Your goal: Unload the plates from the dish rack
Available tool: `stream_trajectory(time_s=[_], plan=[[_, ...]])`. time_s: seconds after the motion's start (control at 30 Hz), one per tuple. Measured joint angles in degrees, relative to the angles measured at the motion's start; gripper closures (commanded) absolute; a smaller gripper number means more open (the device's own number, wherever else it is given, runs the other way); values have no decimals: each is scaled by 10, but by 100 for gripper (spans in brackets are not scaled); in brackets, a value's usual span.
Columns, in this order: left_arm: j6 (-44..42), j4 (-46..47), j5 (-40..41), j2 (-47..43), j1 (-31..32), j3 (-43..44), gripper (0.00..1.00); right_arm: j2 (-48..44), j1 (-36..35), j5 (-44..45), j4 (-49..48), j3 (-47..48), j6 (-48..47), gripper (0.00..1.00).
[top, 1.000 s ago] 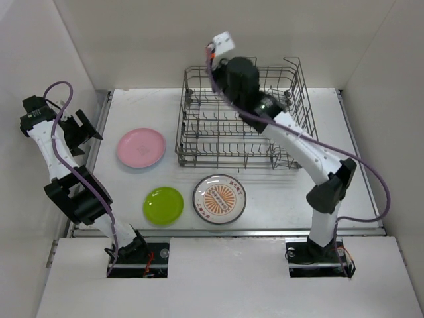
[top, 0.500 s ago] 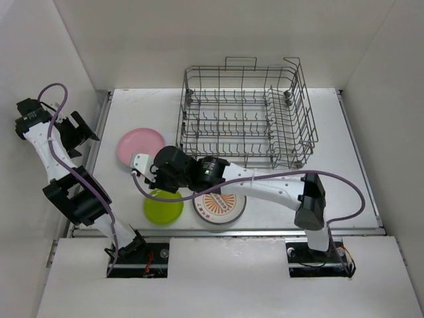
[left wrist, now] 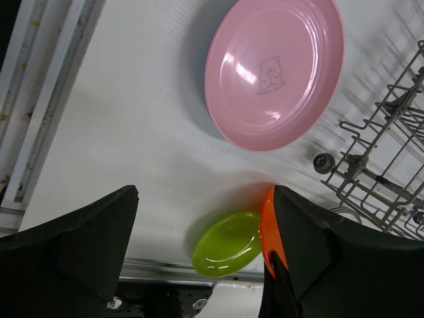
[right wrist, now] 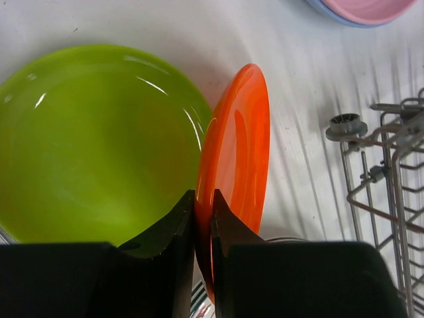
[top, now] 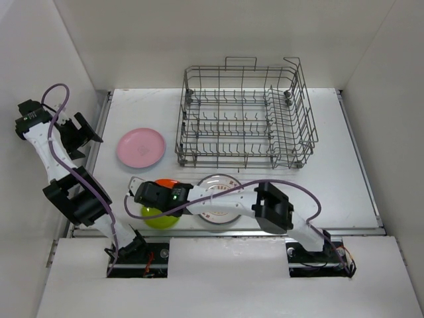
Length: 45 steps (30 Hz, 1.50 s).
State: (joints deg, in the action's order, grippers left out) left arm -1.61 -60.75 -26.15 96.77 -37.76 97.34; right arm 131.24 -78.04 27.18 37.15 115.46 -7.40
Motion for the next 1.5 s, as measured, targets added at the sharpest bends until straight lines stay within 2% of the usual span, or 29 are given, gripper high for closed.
stream_trajectory(time_s=[0.1,0.3,0.47,0.57,0.87,1.03,1.2,1.3,1.5], plan=[[-6,-5,-2,-3,0,-2,19,0,-12,30,2,0,16,86],[-10,-10,-5,-13,0,-3,19,19,-61,154,28,35,47,95],[-13,-13,-9,-28,-2,-11,19,24,-79,237,67,61,70,95],[-15,-16,-11,-30,-2,-13,19,24,-81,224,79,69,79,93],[-24,-19,-13,-36,-2,-14,19,24,-94,101,82,71,111,91],[-26,-19,-15,-38,-2,-14,19,24,-94,89,79,70,113,80],[-27,-19,-20,-38,-2,-14,19,25,-94,79,76,70,122,25],[-26,-20,-24,-38,-3,-14,19,26,-93,82,78,70,122,16],[-26,-20,-28,-38,-5,-14,19,24,-93,94,80,70,119,14]])
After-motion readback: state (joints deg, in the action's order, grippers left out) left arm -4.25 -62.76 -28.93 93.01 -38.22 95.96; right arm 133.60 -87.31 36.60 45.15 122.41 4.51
